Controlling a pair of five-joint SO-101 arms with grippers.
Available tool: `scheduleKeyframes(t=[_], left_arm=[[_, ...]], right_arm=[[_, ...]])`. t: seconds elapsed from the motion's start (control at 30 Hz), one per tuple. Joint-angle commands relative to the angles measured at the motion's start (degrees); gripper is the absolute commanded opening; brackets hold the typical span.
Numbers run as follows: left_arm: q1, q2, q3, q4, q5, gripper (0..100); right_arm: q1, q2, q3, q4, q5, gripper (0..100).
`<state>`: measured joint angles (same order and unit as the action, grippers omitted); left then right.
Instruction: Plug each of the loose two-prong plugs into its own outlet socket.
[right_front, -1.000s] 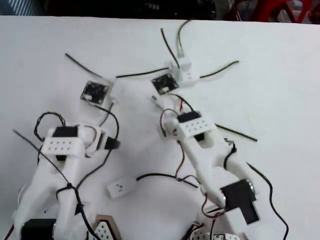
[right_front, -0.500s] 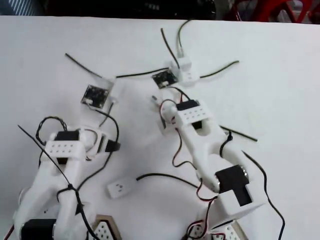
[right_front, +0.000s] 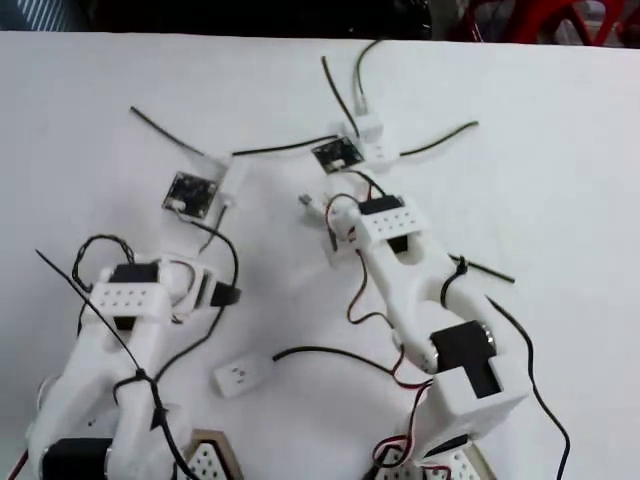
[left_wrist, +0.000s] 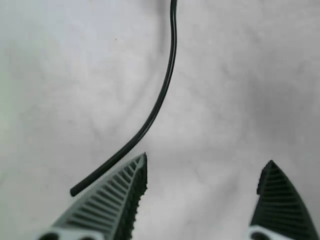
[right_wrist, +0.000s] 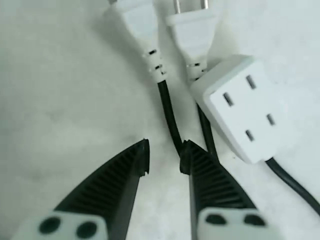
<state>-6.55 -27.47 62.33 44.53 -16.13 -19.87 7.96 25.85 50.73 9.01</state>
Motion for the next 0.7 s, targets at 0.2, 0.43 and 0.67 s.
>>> scheduleKeyframes(t=[0.2, 0.43, 0.67], left_arm=[[-0.57, -3.03, 0.09, -1.14, 0.62, 34], [-0.57, -2.86, 0.00, -1.14, 0.62, 34], [-0.57, -2.77, 0.00, -1.14, 0.62, 34]], right_arm=[[0.22, 2.95, -2.37, -1.36, 0.70, 10.9], [-2.33, 3.47, -2.37, 0.13, 0.70, 2.7], [-3.12, -5.85, -2.37, 7.60, 0.70, 1.8]])
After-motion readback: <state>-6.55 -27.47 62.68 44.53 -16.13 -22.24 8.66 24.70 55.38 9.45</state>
